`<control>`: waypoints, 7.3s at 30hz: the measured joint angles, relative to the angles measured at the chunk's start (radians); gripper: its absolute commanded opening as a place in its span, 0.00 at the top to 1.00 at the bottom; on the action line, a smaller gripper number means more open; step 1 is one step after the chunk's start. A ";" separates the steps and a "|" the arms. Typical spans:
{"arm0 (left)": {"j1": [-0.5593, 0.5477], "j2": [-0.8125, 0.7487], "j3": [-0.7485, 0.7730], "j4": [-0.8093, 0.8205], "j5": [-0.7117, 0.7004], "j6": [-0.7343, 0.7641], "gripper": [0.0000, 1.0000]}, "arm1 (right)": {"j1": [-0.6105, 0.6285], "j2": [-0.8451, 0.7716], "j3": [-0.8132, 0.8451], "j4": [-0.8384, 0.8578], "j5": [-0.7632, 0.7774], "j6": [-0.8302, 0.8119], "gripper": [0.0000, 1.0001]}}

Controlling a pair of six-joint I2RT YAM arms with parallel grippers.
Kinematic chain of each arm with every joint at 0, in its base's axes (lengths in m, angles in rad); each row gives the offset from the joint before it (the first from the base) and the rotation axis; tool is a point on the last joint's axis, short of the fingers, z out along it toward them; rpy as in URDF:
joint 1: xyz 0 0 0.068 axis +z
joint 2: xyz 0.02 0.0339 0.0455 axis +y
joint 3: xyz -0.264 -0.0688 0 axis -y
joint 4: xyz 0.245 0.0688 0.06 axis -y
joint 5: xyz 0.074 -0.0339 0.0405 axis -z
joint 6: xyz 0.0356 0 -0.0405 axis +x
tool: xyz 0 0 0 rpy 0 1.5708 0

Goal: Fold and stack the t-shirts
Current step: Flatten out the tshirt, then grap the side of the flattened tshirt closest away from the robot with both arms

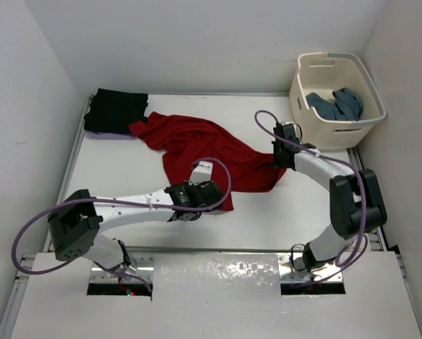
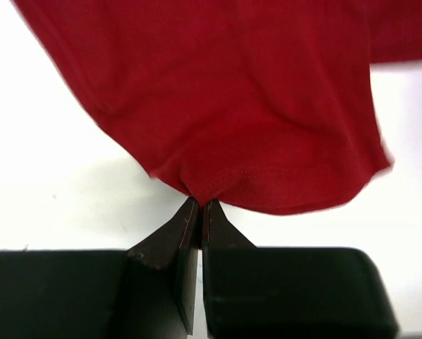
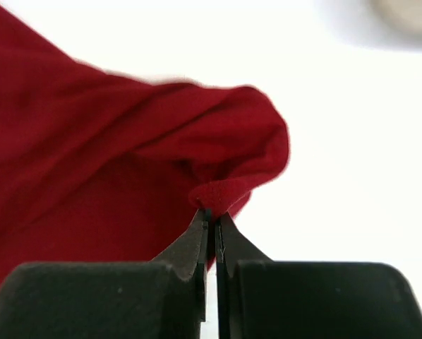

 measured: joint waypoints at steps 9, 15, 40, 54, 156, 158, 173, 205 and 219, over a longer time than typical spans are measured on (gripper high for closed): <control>0.158 -0.071 0.035 -0.029 -0.099 -0.026 1.00 | -0.011 -0.140 -0.056 -0.006 0.026 -0.072 1.00; 0.267 -0.127 0.142 -0.029 -0.198 -0.013 1.00 | -0.078 -0.285 -0.149 -0.033 -0.010 -0.122 1.00; 0.308 -0.537 1.036 0.179 -0.159 0.667 1.00 | -0.091 -0.775 0.679 -0.327 -0.128 -0.346 1.00; 0.308 -0.558 1.338 0.113 0.207 0.695 1.00 | -0.085 -0.834 0.890 -0.381 -0.263 -0.342 1.00; 0.655 0.430 0.315 0.309 0.317 0.309 0.00 | 0.025 -0.001 -0.034 -0.171 0.083 -0.089 0.01; 0.664 0.452 0.294 0.304 0.305 0.297 0.00 | 0.022 -0.002 -0.051 -0.170 0.105 -0.075 0.01; 0.682 0.465 0.244 0.379 0.267 0.274 0.00 | -0.138 -0.421 -0.355 -0.360 0.192 0.073 0.01; 0.552 -0.359 -0.224 -0.128 0.586 -0.040 0.00 | -0.145 -0.653 -0.470 -0.151 -0.049 0.179 0.01; 0.499 -0.521 -0.414 -0.303 0.884 -0.021 0.05 | -0.152 -0.664 -0.566 -0.095 -0.026 0.181 0.01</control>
